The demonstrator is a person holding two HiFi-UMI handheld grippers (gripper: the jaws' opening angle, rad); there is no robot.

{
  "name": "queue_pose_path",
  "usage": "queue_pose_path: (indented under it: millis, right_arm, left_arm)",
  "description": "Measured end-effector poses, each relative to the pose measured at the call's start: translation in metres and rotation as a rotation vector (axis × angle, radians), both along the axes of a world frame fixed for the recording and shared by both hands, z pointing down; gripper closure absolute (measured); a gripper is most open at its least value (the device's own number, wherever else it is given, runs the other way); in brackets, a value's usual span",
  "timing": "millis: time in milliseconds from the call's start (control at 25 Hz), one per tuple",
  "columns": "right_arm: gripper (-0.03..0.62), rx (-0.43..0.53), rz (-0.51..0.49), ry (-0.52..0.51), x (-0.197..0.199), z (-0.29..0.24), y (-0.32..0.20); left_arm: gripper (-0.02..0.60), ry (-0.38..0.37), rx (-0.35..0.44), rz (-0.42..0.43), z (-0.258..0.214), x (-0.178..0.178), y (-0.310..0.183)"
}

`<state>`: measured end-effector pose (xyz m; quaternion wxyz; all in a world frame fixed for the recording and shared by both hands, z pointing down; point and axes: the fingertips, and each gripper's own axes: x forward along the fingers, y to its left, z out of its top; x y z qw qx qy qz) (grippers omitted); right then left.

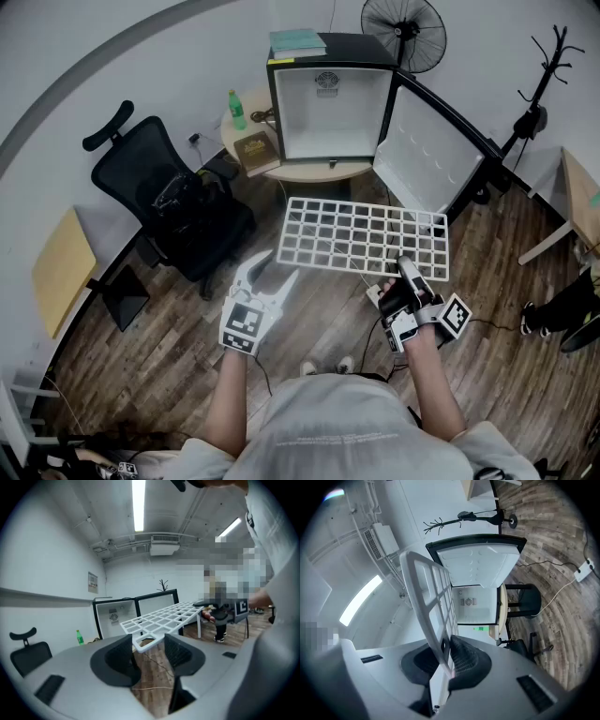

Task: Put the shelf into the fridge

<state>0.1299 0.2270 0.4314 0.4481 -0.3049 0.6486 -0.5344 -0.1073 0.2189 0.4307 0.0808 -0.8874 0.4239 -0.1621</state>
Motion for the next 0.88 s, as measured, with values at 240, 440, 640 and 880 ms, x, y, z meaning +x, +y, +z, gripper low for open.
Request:
queue_pose_path:
  millis: [240,440,640,880]
  right_arm:
    - [0.545,-0.024,-0.013,0.004,-0.003,0.006,-0.007]
    - [0.539,-0.019,-0.015,0.006,-0.004,0.003,-0.013]
    - [0.537,-0.027,-0.034,0.024,-0.003,0.002,-0.021]
    - [0.537,-0.076,-0.067,0.043,-0.007,0.003,-0.034]
  left_arm:
    - [0.388,-0.247,0.079,-0.074,0.022,-0.009,-0.008]
    - [0.452,-0.354,0.176,-0.091,0.017,-0.009,-0.01]
    - [0.466,-0.398,0.21,-0.094,0.016,-0.009,-0.015]
    - [0.486,-0.497,0.277,-0.103,0.008,-0.012,-0.027]
